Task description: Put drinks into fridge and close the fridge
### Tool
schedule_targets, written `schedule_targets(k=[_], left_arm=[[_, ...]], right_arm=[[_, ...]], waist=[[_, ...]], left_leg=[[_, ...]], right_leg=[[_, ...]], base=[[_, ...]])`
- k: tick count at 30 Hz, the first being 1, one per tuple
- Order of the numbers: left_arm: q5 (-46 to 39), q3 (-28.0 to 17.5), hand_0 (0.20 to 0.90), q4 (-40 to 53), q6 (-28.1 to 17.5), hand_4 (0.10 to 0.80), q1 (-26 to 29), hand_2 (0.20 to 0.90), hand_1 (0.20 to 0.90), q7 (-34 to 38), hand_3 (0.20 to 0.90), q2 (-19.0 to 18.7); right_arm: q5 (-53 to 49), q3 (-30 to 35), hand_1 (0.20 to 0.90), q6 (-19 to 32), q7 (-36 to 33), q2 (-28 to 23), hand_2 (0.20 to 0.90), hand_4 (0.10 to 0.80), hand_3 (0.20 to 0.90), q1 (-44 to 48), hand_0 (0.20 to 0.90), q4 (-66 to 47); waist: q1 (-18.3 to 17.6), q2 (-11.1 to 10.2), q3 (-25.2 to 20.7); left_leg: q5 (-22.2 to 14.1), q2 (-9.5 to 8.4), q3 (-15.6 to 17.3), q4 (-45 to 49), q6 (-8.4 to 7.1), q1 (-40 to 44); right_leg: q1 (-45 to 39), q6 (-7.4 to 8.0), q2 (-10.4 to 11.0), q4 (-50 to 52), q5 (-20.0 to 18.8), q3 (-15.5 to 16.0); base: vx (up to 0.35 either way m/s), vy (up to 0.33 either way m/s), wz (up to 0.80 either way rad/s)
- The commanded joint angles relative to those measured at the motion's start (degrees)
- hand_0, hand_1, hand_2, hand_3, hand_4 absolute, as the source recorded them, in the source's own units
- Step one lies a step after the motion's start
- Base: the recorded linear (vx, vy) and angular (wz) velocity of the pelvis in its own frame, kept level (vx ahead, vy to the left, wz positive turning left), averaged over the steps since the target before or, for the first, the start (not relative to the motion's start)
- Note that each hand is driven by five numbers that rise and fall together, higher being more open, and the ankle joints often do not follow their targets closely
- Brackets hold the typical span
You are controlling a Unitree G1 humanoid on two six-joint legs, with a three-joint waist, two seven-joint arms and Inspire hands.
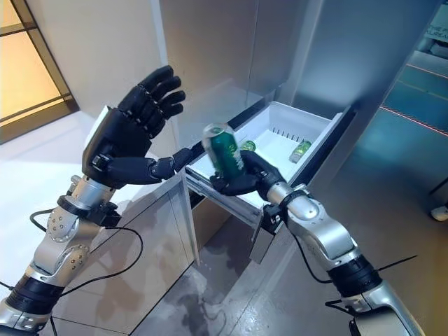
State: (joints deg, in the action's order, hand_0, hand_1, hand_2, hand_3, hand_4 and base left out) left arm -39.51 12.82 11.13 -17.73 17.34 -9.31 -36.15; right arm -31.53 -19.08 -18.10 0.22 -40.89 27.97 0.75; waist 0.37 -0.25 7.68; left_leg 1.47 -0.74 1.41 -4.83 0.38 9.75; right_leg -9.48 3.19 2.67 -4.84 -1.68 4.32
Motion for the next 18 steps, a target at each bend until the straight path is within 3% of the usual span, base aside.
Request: schedule_targets(k=[1,8,14,18], left_arm=[[-2.82,1.2,0.9,-3.61,-0.03,0.8,9.31,0.9,0.9,0.52,0.9,0.25],[-8.98,4.58,0.9,-6.93,8.18,0.8,9.63,0.9,0.9,-3.38,0.9,2.7],[-18.49,9.62,0.9,-9.75,21.19,0.8,6.89,0.9,0.9,-10.71,0.9,7.79],[-21.13,14.95,0.9,-9.52,29.11,0.8,1.76,0.9,0.9,-15.2,0.9,11.91]], right_arm=[[0.98,8.22,0.3,9.63,-5.25,-2.88,0.3,0.1,0.2,17.71,0.3,1.37],[2.39,4.29,0.3,10.17,-8.13,-4.98,0.3,0.1,0.2,24.45,0.3,13.83],[5.77,-0.88,0.3,10.99,-9.88,-4.82,0.3,0.1,0.2,30.02,0.3,25.82],[9.24,-4.25,0.3,9.71,-9.4,-5.21,0.3,0.1,0.2,33.75,0.3,35.51]], waist=[[1.07,-1.11,-4.17],[2.47,-1.08,-3.71],[4.3,-0.85,-3.05],[5.94,-0.62,-2.08]], left_leg=[[-4.89,-3.53,-3.76,2.15,0.72,0.16],[-4.55,-3.53,-4.51,2.15,0.44,0.24],[-4.24,-3.54,-5.69,2.56,0.2,0.08],[-4.13,-3.59,-6.71,2.55,-0.03,0.06]], right_leg=[[0.66,-0.47,-2.85,6.33,6.46,2.62],[0.1,-0.49,-2.56,6.4,6.6,3.98],[-0.42,-0.72,-2.21,7.03,7.03,5.63],[-0.99,-0.86,-2.02,7.24,7.61,6.91]], base=[[0.028,0.031,0.14],[0.046,0.029,0.09],[0.09,0.037,0.17],[0.099,0.045,0.29]])
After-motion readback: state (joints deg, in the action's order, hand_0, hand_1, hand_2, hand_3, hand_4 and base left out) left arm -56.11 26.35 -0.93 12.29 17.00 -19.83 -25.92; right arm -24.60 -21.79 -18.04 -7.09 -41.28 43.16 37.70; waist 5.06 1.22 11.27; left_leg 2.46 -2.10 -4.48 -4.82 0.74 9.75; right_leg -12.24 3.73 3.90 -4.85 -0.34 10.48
